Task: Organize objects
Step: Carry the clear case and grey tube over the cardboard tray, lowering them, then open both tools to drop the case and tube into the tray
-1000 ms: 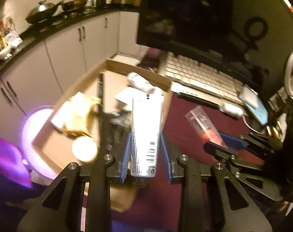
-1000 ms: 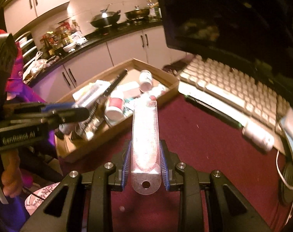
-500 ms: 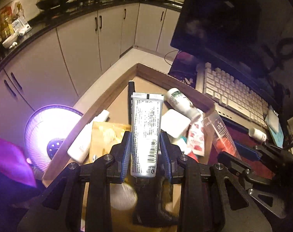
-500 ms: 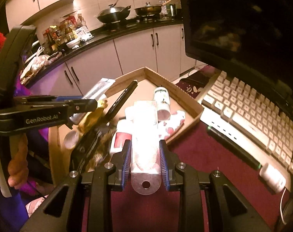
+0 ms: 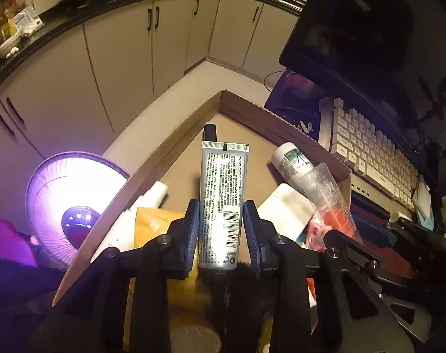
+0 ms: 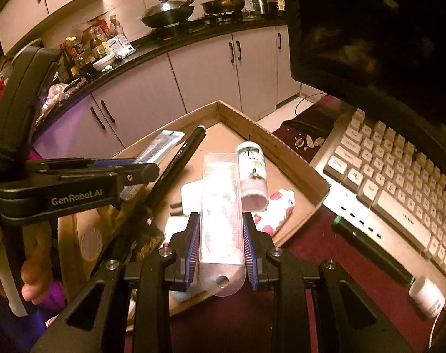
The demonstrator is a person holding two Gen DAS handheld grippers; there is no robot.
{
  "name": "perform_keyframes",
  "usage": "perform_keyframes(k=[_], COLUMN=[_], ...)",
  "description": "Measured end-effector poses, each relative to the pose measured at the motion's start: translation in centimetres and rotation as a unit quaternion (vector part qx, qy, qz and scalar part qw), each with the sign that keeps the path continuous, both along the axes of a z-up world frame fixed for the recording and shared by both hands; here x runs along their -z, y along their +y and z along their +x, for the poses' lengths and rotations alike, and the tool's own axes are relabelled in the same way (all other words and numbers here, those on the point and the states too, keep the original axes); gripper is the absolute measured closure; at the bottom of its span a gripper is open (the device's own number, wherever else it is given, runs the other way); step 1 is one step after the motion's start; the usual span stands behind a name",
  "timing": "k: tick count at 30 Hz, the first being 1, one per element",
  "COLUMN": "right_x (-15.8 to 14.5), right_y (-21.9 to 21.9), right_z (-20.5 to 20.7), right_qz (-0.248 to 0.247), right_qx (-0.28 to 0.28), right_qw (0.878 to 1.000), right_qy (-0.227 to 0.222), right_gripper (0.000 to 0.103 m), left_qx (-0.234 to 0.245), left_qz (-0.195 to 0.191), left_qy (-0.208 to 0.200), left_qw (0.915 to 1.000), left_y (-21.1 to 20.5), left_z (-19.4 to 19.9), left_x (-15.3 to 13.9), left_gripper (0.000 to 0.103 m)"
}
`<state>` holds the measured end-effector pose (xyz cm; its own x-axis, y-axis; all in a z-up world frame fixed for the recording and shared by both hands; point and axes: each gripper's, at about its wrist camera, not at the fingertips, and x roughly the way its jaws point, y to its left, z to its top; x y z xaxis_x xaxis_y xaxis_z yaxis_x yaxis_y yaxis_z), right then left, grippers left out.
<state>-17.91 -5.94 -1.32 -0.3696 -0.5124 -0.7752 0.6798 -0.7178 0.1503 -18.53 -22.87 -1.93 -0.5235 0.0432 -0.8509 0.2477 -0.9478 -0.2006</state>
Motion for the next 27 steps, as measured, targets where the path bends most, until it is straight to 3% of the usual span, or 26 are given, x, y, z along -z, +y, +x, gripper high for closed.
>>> perform_keyframes(k=[8,27], right_x=[-0.4,1.5], right_y=[-2.7,-5.0], right_z=[-1.6,-3.6], right_qz=[0.01,0.036], right_qx=[-0.017,-0.02], right_qw=[1.0,0.999], right_qy=[-0.002,-0.008], right_gripper=[0.075,0.075], left_qx=[-0.032,0.001], left_qz=[0.004,0.001], left_qy=[-0.005,-0.046], left_qw=[0.9995,0.9989], left_y=[-2.5,-2.2], left_z=[-2.3,-3.6], left_x=[0.0,2.2], left_gripper=[0.074,0.074])
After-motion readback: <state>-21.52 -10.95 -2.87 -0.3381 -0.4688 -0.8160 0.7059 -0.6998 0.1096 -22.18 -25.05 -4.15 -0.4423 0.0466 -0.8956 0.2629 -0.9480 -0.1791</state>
